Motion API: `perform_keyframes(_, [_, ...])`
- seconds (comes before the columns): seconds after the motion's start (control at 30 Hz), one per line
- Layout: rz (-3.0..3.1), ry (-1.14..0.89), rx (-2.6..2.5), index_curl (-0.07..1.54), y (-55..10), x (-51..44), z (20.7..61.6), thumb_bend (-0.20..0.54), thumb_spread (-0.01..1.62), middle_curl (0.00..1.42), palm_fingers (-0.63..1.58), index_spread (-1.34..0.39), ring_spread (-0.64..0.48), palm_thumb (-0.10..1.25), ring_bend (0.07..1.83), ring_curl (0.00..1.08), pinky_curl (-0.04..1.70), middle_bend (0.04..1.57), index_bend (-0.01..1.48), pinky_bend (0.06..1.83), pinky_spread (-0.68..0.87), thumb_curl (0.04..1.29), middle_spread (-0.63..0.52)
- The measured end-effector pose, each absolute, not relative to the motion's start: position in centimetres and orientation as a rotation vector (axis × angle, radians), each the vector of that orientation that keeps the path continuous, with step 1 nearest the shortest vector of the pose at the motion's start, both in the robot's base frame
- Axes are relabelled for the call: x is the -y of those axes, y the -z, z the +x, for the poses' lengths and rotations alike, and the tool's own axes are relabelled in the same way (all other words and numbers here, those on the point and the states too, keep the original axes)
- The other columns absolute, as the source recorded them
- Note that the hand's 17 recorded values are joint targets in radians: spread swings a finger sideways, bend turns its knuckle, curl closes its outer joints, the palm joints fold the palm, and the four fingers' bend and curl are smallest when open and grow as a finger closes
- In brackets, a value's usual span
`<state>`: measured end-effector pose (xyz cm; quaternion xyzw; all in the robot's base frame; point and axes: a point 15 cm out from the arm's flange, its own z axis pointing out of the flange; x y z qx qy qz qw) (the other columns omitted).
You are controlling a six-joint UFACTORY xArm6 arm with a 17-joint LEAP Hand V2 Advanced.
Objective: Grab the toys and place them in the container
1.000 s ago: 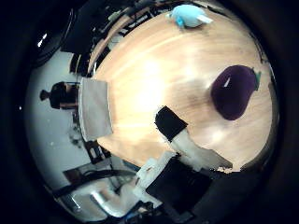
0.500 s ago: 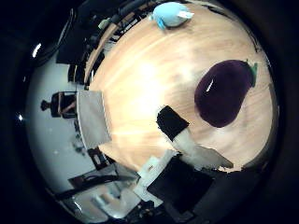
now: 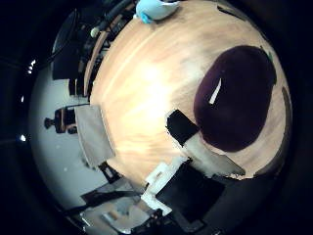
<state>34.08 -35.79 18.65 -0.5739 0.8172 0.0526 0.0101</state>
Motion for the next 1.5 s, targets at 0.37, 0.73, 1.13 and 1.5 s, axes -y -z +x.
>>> perform_keyframes(0.37, [-1.783,-0.215,-2.561,0.29,-16.6,36.1,34.5,-0.028,1.03,0.36,0.40,-0.47,-0.14,0.42,0.57,0.21,0.20,0.20,0.14,0.51,0.39,0.29,-0.17])
perform_keyframes(0.73, [-1.845,-0.246,-2.647,0.24,-14.5,37.6,34.4,-0.029,0.98,0.39,0.48,-0.47,-0.25,0.41,0.75,0.27,0.23,0.25,0.13,0.73,0.17,0.29,-0.21])
perform_keyframes(1.13, [-1.819,-0.217,-2.656,0.30,-14.3,38.5,34.7,-0.015,1.02,0.54,1.20,-0.54,-0.36,0.48,1.04,0.42,0.37,0.55,0.27,1.13,-0.39,0.30,-0.37])
perform_keyframes(1.5, [-1.725,-0.056,-2.677,0.54,-17.0,41.6,34.9,-0.017,1.08,0.68,1.40,-0.46,-0.28,0.56,1.19,0.51,0.44,0.94,0.71,1.17,-0.38,0.29,-0.30])
